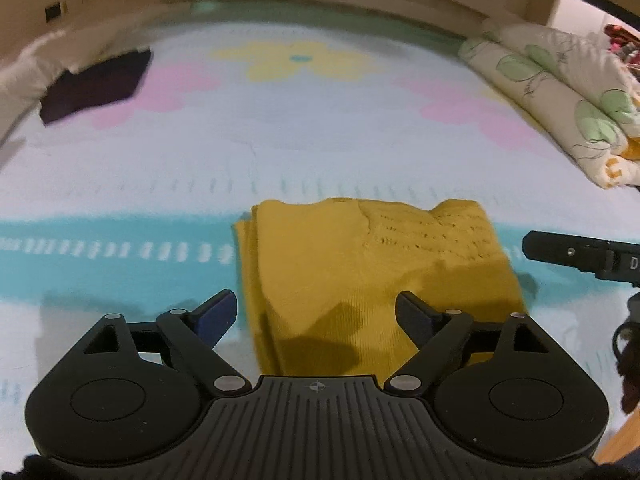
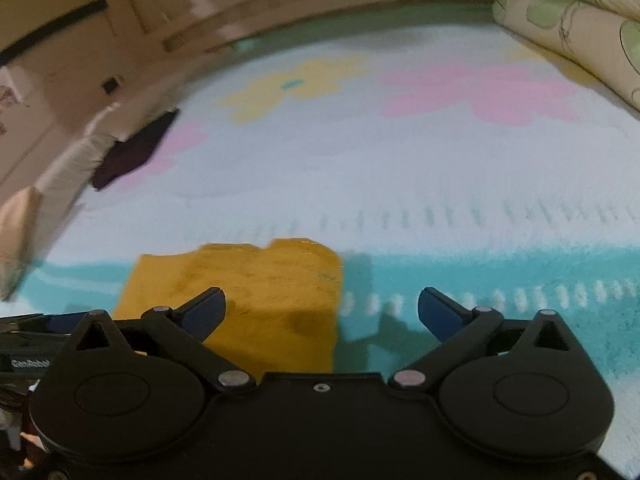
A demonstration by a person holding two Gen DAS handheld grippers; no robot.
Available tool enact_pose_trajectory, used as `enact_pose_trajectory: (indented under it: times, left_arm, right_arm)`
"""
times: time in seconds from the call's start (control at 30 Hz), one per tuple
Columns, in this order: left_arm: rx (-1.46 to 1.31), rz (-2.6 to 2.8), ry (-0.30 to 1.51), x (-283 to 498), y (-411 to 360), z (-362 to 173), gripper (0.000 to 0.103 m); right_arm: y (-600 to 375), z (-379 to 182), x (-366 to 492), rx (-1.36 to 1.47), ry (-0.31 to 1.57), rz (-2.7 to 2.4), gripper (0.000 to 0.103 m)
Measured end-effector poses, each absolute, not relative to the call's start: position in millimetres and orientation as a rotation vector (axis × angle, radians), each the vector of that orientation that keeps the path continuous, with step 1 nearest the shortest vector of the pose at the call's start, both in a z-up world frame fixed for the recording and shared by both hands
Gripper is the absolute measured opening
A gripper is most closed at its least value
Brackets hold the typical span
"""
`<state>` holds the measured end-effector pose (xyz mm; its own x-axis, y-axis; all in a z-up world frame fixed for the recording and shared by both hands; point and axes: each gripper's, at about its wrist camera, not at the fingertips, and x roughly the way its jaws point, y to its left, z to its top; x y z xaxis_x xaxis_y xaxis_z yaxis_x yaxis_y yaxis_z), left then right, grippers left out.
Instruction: Fold small clothes
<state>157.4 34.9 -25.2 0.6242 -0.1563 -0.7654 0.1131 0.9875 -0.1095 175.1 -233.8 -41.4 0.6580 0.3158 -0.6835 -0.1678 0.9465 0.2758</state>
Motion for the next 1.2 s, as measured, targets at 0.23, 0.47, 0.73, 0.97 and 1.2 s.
enact_pose_trajectory:
  times: [0.23, 0.47, 0.73, 0.97, 1.2]
  left_arm:
    - [-0.077, -0.086, 0.832, 109, 39, -23, 0.088]
    - [-0.035, -0.089, 0.790, 79, 32, -20, 0.088]
    - [-0.020, -0.134, 0.754, 53, 21, -21, 0.087]
    - [0.020, -0.098, 0.652, 27, 12, -11, 0.086]
    - [0.039, -0.002, 0.654, 21, 10, -6, 0.086]
  right_arm:
    - [-226, -36, 120, 0.167, 0.761, 0.269, 0.102]
    - [-220, -42, 79, 0.111, 0.769, 0.249, 0.102]
    - [-214, -42, 44, 0.130, 0.744, 0.272, 0.102]
    - [-202, -29, 20, 0.104, 0.656, 0.282, 0.102]
    - [-196, -22, 8, 0.059, 0.623, 0.137, 0.102]
